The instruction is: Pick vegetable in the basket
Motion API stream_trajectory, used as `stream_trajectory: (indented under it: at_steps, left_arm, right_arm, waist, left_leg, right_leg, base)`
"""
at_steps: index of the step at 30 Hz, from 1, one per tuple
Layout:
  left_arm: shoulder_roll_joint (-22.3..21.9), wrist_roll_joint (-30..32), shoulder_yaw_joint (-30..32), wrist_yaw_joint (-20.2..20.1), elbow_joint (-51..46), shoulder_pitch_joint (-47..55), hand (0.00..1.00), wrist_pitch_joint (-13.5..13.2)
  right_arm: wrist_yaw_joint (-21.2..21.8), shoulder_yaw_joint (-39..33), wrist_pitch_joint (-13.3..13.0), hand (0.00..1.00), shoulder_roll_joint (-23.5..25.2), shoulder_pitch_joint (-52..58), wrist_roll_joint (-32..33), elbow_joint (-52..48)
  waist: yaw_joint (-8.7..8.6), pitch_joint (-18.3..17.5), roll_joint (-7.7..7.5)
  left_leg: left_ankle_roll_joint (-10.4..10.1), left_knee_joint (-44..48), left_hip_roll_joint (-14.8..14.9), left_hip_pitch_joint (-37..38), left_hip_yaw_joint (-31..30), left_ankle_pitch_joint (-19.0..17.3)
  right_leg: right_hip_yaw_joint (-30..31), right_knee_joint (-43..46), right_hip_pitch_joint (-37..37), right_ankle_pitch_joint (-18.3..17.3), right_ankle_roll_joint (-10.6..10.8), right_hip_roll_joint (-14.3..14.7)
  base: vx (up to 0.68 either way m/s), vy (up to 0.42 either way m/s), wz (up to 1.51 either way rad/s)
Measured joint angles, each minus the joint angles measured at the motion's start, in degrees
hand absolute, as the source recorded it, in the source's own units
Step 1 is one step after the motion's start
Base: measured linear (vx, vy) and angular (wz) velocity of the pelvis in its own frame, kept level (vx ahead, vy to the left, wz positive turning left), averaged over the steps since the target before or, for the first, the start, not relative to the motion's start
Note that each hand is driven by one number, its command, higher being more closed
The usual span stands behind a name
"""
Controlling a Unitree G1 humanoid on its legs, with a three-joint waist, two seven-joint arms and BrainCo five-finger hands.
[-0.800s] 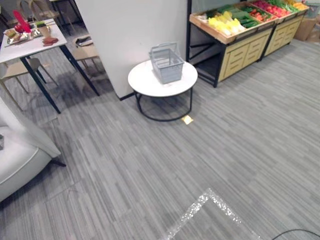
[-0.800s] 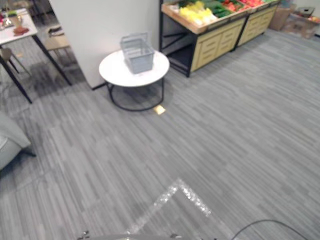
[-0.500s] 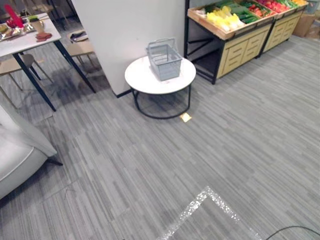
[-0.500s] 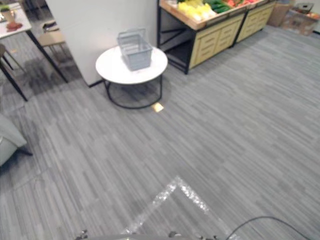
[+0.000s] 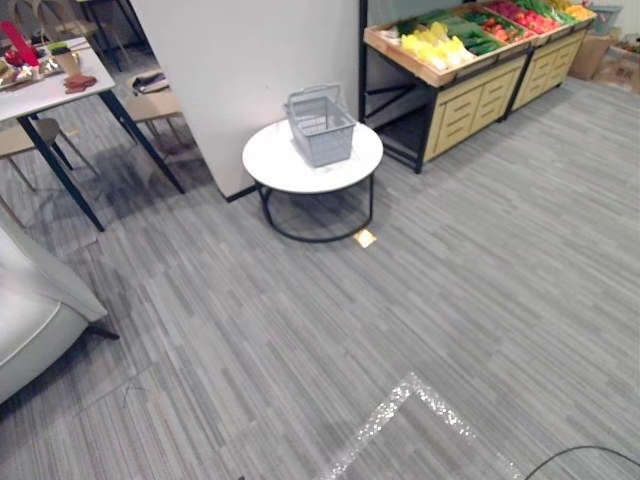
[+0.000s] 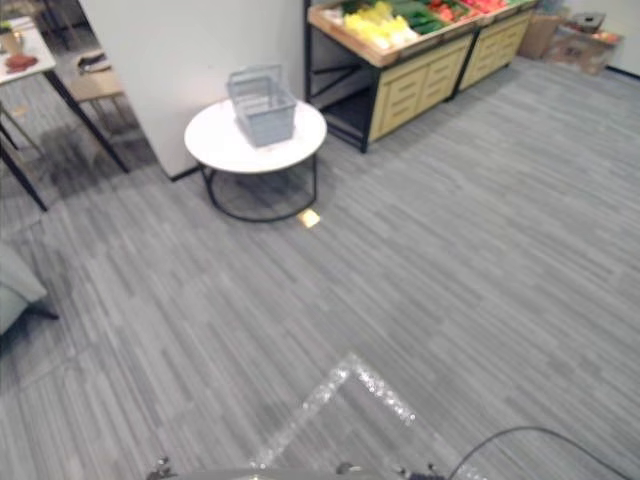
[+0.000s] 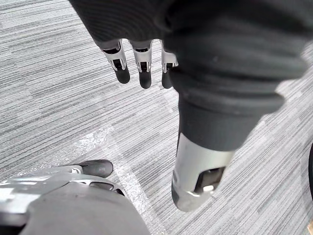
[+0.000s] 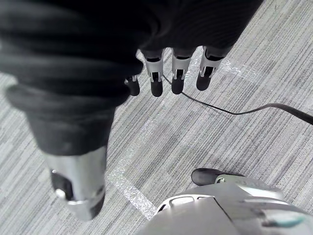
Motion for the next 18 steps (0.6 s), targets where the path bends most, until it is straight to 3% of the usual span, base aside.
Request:
stream_trajectory:
  at_steps: [6, 18]
  left_arm:
    - [0.08, 0.34, -0.01, 1.81, 0.05, 0.24, 0.0, -1.19]
    - [0.88, -1.31, 0.1, -2.92, 0.32, 0.23, 0.0, -1.18]
  right_arm:
    - [0.02, 1.9, -1.27, 0.0, -0.06, 0.59, 2.32, -0.1]
    - [2.44, 1.75, -1.28, 0.0, 0.13, 0.93, 7.32, 0.12]
  waist:
    - [-0.05, -0.08, -0.49]
    - [-0.16, -0.04, -1.33]
  left_leg:
    - [0.01, -0.29, -0.04, 0.14, 1.0, -0.01]
    - [-0.04, -0.33, -0.11, 0.41, 1.31, -0.04]
  right_leg:
    - [0.38, -0.98, 0.16, 0.64, -0.97, 0.22]
    - [0.25, -1.05, 0.23, 0.93, -1.33, 0.2]
  base:
    - [0.02, -0.016, -0.07]
    - [0.0, -0.003, -0.01]
